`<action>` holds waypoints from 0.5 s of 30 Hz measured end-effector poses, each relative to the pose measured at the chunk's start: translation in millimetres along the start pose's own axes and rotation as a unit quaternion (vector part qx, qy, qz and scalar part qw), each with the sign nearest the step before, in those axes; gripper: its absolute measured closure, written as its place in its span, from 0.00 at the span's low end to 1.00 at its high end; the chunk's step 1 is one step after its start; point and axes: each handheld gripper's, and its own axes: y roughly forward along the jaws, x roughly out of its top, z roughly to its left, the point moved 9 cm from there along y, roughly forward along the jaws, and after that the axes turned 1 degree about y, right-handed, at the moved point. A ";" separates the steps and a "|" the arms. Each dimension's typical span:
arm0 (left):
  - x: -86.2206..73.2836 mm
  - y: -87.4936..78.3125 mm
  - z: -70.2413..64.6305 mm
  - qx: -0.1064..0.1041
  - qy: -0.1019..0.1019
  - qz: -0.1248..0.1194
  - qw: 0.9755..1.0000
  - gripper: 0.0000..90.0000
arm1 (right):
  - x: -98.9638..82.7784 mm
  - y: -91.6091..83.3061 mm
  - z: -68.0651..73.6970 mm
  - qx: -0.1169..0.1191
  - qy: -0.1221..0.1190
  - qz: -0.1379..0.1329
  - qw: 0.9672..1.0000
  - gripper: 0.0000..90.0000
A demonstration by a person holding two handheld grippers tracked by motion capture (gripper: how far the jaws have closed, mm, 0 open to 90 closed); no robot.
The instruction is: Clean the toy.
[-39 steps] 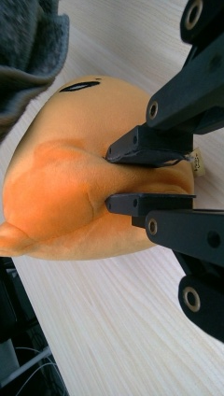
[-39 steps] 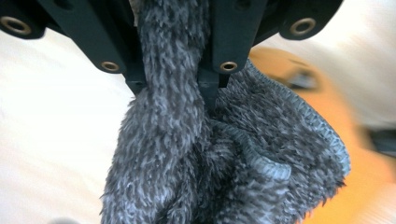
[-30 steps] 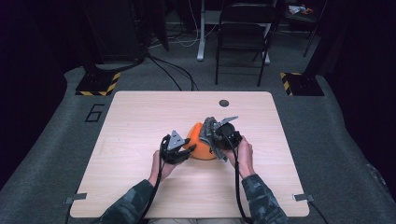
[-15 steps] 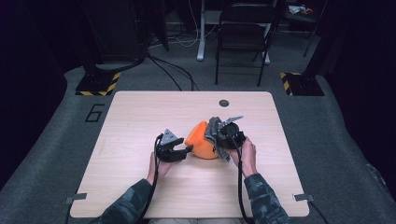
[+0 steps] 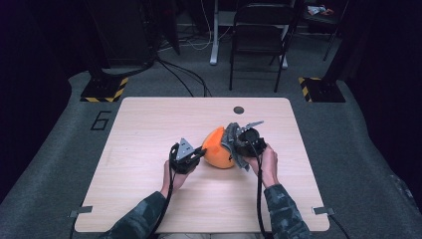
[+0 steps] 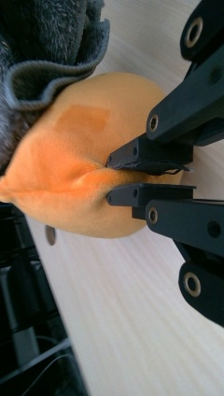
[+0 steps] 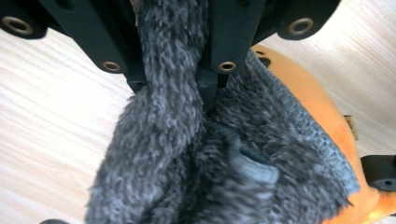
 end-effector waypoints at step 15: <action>24.6 -8.1 -39.5 -0.027 0.173 -0.023 0.984 0.93 | 42.0 -56.3 44.6 0.034 -0.037 -0.084 0.995 0.84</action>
